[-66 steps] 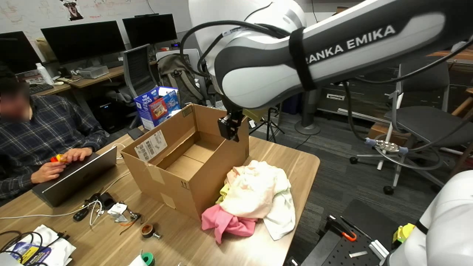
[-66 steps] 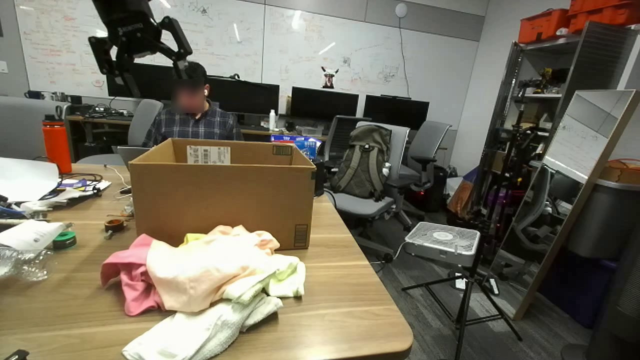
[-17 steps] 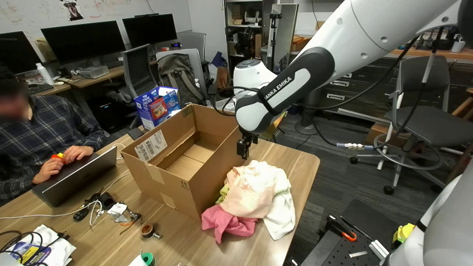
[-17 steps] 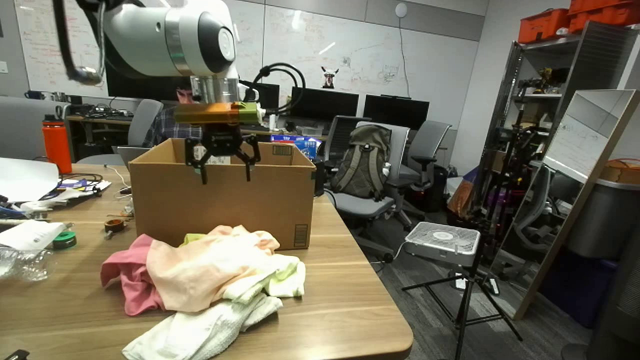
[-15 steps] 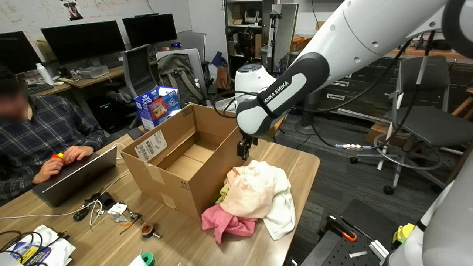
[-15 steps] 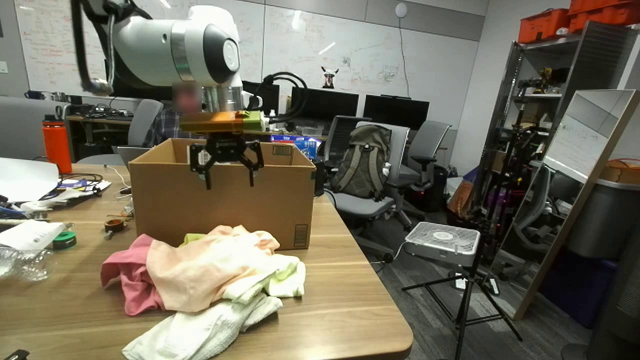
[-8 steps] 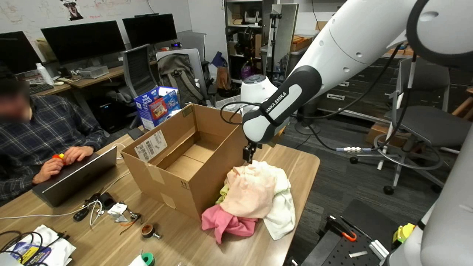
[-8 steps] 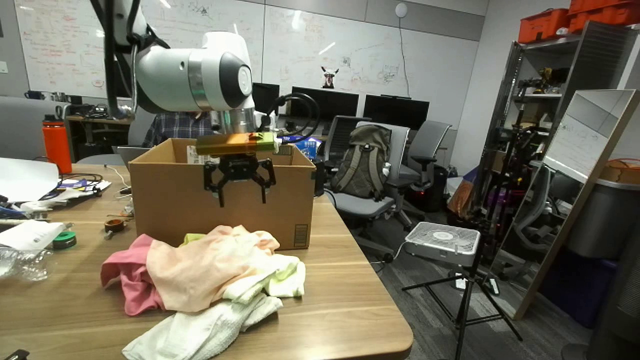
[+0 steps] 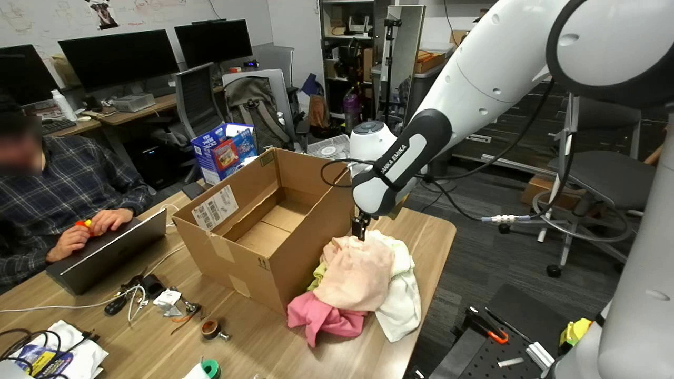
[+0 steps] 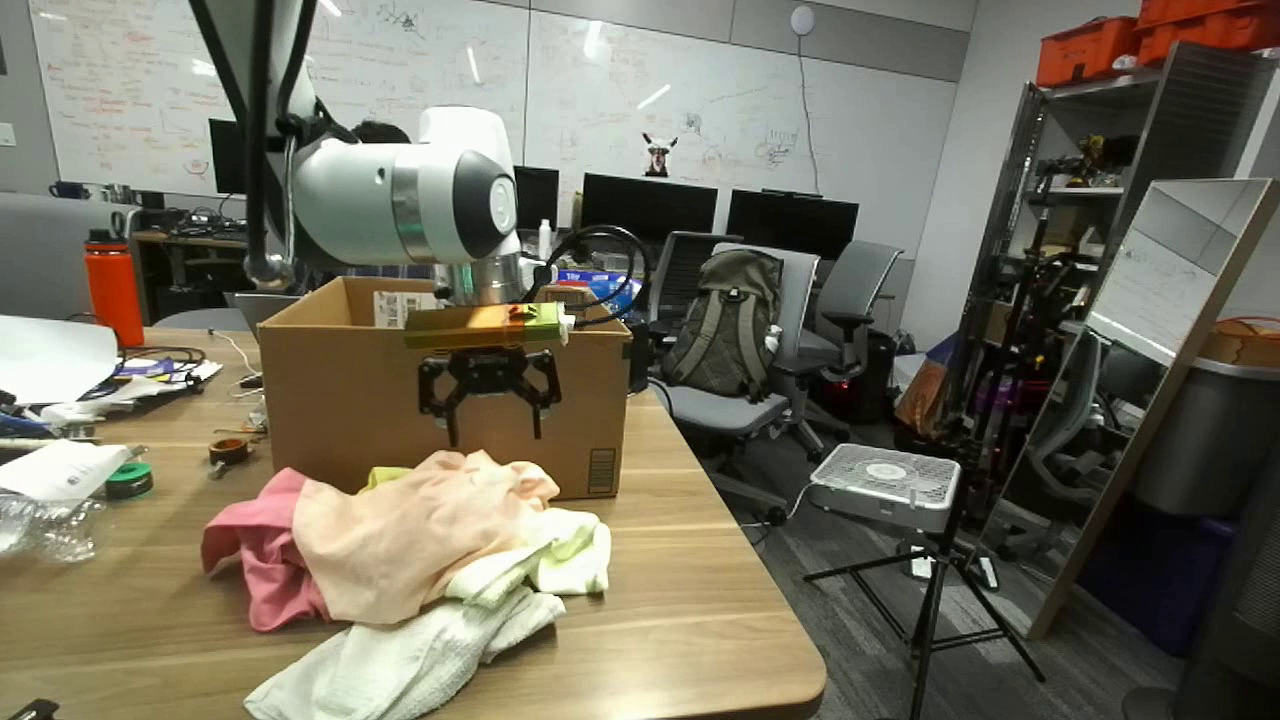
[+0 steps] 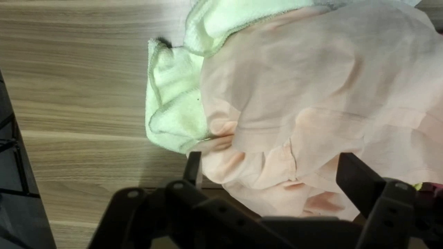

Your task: Pick up the clothes from the table and put them in the box

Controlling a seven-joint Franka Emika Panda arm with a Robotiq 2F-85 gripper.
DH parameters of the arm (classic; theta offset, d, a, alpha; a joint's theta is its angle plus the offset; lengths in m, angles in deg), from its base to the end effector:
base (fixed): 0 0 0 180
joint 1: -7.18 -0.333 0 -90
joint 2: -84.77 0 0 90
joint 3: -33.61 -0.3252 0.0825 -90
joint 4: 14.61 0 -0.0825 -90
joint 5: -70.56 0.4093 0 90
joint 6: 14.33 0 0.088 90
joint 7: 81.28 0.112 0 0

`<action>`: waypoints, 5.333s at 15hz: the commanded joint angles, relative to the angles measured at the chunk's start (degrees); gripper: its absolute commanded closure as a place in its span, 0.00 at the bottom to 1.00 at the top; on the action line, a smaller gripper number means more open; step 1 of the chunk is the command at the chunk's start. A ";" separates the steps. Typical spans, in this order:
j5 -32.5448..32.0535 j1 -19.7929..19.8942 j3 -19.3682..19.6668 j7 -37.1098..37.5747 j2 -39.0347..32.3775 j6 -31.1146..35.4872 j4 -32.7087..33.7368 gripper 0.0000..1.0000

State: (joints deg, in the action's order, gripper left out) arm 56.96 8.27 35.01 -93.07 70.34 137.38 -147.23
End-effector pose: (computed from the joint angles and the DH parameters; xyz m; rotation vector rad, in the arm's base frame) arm 0.5487 -0.0184 0.2239 2.9536 0.5498 0.0962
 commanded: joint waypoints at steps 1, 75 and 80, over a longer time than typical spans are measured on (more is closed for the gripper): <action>-2.81 0.01 1.28 0.28 -1.23 3.22 -0.64 0.00; 9.23 -6.11 -7.55 29.38 28.86 -0.26 0.87 0.96; 8.46 -5.80 -13.23 35.92 30.61 -3.36 5.90 0.96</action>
State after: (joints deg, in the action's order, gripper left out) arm 65.16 2.10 24.55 -60.81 99.78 136.93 -145.08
